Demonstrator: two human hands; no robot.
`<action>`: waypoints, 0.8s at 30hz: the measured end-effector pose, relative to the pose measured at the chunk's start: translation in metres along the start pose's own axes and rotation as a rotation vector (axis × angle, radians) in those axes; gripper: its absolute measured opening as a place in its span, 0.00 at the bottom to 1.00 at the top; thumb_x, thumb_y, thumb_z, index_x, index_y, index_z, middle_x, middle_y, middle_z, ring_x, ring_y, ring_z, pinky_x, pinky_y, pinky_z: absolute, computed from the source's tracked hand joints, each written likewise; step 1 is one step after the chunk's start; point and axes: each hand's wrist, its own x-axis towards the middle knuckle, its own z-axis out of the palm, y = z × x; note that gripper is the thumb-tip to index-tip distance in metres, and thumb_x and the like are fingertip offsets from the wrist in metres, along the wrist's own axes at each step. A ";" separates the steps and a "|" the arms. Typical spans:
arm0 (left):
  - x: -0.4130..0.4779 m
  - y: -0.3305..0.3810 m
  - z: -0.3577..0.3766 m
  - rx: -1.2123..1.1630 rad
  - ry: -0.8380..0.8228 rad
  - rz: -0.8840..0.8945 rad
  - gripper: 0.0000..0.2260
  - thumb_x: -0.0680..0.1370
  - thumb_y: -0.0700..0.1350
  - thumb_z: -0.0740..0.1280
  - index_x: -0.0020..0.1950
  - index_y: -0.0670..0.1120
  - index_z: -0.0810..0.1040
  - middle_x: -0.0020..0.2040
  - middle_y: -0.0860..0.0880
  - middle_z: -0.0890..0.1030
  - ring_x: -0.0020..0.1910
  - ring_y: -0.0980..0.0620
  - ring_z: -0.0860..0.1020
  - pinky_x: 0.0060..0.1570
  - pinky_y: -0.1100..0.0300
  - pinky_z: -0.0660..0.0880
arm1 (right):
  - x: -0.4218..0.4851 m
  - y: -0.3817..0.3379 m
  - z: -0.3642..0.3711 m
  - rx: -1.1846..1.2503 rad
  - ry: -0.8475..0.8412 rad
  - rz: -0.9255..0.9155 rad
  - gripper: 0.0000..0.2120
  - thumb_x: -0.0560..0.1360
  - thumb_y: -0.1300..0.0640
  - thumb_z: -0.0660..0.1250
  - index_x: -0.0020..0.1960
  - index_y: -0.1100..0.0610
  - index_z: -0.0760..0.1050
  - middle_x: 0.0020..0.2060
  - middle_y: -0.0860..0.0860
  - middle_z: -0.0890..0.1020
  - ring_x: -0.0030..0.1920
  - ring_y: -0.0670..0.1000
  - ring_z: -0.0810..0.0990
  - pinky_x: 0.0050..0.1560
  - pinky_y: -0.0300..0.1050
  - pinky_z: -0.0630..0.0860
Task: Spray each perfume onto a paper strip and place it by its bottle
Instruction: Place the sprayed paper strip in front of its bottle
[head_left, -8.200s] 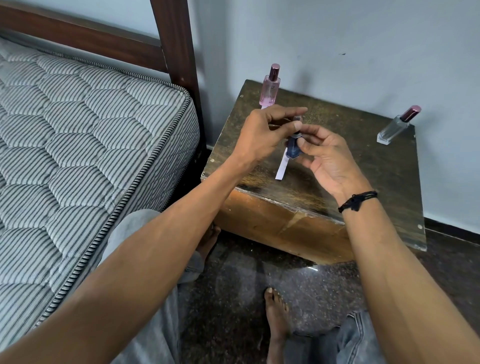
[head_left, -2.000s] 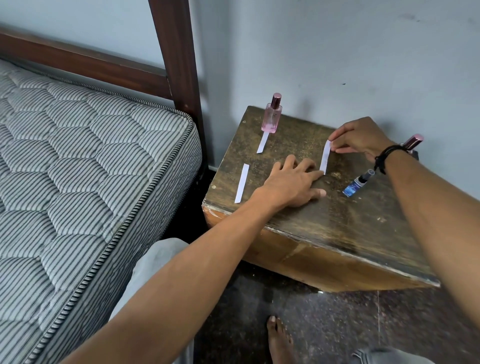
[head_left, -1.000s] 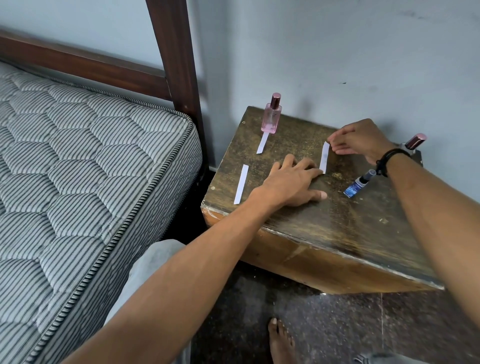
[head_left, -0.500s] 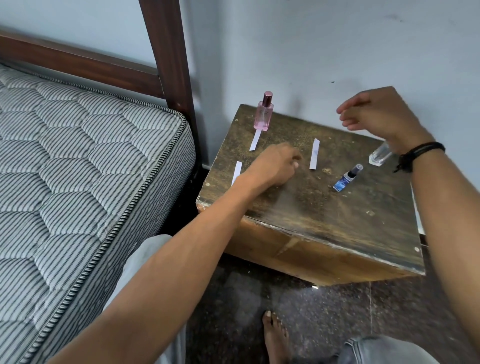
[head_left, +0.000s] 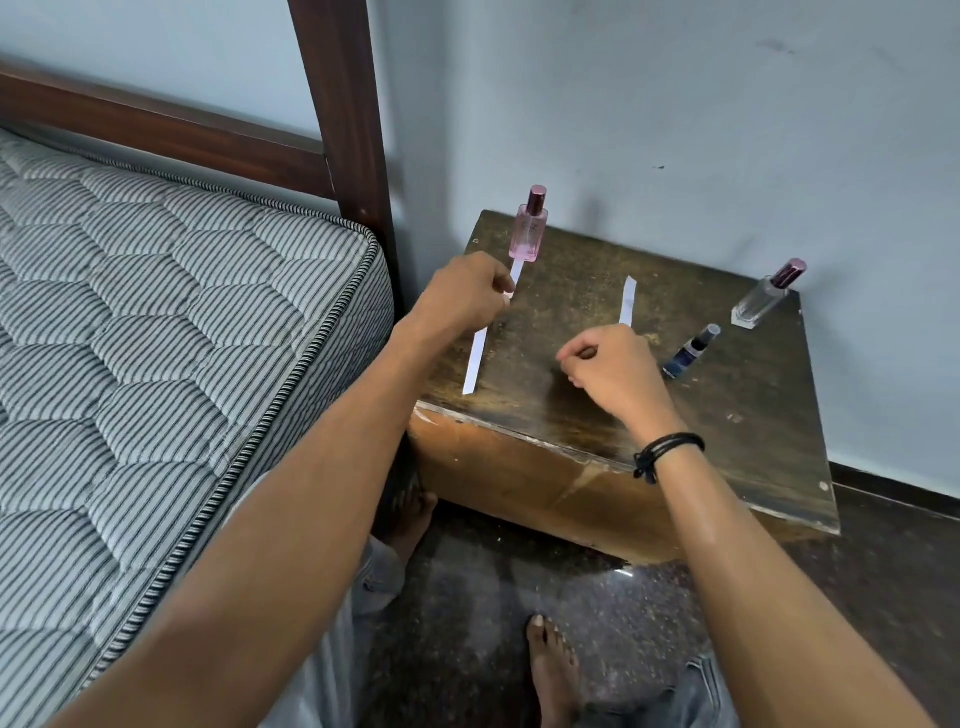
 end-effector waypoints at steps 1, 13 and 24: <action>0.000 0.000 0.001 0.000 -0.004 0.006 0.11 0.77 0.43 0.69 0.59 0.51 0.83 0.59 0.51 0.83 0.59 0.49 0.80 0.63 0.55 0.74 | -0.002 0.000 0.002 -0.006 0.006 -0.003 0.09 0.78 0.60 0.71 0.43 0.48 0.84 0.38 0.42 0.83 0.40 0.47 0.85 0.53 0.50 0.83; -0.007 0.012 0.023 0.014 -0.094 0.100 0.11 0.77 0.43 0.71 0.59 0.48 0.83 0.59 0.49 0.83 0.58 0.49 0.80 0.60 0.58 0.73 | -0.023 0.056 -0.027 0.445 0.345 0.490 0.10 0.67 0.65 0.78 0.39 0.53 0.79 0.35 0.55 0.86 0.33 0.51 0.85 0.51 0.57 0.85; -0.019 0.032 0.071 0.323 -0.246 0.463 0.27 0.80 0.58 0.64 0.77 0.53 0.66 0.74 0.51 0.66 0.72 0.45 0.62 0.68 0.42 0.64 | -0.012 0.085 -0.036 0.333 0.443 0.365 0.20 0.72 0.51 0.80 0.62 0.48 0.80 0.48 0.45 0.84 0.47 0.53 0.85 0.53 0.60 0.83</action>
